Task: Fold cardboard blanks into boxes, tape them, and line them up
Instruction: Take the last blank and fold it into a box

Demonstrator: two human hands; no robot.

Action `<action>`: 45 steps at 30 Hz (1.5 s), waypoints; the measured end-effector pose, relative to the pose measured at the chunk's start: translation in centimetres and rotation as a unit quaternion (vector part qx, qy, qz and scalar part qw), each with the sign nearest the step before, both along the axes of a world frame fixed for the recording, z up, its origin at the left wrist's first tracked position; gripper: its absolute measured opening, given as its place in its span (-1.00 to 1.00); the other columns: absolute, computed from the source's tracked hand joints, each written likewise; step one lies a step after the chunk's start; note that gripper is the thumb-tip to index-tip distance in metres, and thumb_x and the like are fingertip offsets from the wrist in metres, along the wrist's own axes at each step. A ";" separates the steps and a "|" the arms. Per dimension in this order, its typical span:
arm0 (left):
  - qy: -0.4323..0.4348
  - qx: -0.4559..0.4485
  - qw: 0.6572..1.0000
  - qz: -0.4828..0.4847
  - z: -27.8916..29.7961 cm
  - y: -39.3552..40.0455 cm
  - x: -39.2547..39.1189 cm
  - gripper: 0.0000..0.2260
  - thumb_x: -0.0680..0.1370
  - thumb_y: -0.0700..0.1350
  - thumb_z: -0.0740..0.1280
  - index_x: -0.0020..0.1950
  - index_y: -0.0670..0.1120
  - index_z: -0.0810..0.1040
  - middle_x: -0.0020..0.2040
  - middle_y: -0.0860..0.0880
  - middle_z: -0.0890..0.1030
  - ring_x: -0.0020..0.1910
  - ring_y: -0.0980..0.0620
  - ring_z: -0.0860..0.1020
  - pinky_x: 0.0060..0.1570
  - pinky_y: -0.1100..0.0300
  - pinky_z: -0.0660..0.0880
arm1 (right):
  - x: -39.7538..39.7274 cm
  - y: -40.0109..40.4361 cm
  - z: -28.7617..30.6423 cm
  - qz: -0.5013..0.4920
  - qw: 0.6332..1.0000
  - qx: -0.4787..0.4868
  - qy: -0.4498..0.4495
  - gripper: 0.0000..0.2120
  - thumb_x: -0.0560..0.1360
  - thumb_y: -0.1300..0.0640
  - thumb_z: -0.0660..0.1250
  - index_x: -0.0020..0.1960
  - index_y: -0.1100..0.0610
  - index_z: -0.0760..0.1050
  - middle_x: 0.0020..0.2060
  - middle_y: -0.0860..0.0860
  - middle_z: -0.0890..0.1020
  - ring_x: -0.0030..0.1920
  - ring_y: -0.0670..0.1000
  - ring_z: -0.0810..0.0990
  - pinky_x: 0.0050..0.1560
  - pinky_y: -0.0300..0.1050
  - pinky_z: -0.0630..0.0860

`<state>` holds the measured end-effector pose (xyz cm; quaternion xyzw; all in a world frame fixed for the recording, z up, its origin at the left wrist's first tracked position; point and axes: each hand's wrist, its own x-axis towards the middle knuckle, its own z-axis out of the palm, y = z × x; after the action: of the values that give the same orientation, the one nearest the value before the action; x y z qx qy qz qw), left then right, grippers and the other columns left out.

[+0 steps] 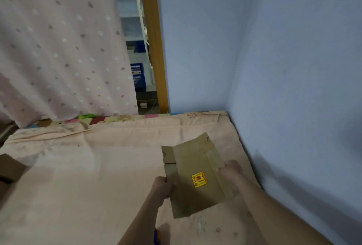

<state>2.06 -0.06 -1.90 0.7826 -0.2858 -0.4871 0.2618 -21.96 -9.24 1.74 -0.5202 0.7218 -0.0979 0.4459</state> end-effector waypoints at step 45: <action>-0.119 -0.117 0.977 -0.133 2.6 15.0 -7.3 -0.63 0.54 0.13 0.39 0.28 0.02 0.53 0.09 0.00 0.60 0.08 0.00 0.55 0.04 0.18 0.47 | -9.2 19.1 1.0 0.297 0.934 -0.182 0.082 -0.81 0.52 0.21 0.43 -0.08 -0.05 0.50 -0.04 -0.09 0.58 0.01 -0.06 0.57 0.03 -0.20 0.52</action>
<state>-5.27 14.95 0.65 0.7538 -0.4712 -0.3843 0.2491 -31.15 9.81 2.71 -0.7892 0.5385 -0.0484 0.2914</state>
